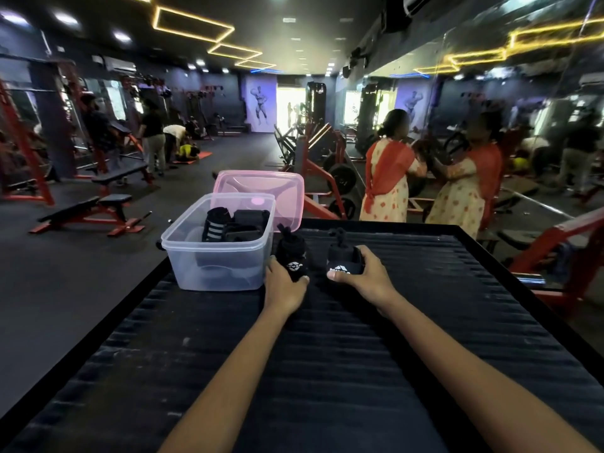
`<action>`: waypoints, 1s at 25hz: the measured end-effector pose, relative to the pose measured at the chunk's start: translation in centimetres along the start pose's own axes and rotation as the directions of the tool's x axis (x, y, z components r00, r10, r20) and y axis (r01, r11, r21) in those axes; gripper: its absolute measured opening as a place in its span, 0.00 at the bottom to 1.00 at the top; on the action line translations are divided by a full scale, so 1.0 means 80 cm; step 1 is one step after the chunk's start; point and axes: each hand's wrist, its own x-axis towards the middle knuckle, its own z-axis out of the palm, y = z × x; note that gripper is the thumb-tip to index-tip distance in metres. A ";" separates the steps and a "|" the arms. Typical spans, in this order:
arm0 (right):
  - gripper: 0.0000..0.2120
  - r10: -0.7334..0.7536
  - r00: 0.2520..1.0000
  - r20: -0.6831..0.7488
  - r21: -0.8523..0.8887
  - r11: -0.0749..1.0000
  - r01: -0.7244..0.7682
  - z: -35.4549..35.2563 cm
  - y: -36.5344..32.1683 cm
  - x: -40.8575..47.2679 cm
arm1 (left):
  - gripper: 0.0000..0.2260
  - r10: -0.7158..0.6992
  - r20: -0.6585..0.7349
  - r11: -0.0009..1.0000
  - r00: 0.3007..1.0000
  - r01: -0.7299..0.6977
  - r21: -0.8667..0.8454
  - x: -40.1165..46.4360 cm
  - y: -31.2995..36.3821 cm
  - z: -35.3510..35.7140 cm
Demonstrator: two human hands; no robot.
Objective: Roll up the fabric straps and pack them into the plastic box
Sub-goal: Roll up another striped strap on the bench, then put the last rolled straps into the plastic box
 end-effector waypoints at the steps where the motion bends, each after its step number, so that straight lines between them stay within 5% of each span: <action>1: 0.25 -0.006 1.000 -0.019 -0.005 1.000 0.006 0.007 0.002 0.006 | 0.38 -0.011 0.014 1.000 1.000 0.010 0.005 0.010 -0.003 0.003; 7: 0.23 -0.083 0.996 -0.028 0.025 0.996 0.084 0.029 0.024 0.021 | 0.35 0.066 -0.122 0.994 0.990 -0.076 -0.073 0.036 -0.003 0.022; 12: 0.23 -0.075 0.997 -0.016 0.108 0.991 0.077 0.028 0.030 0.025 | 0.24 0.206 -0.100 0.977 0.973 -0.199 0.080 0.023 0.003 0.023; 19: 0.23 -0.018 0.998 -0.068 0.239 0.971 0.033 0.025 0.025 0.021 | 0.18 0.438 -0.128 0.896 0.890 -0.421 0.139 -0.006 0.078 -0.072; 25: 0.24 -0.010 0.998 -0.061 0.207 0.978 0.022 0.026 0.025 0.018 | 0.26 0.218 -0.192 0.950 0.957 -0.163 0.268 0.058 0.095 -0.232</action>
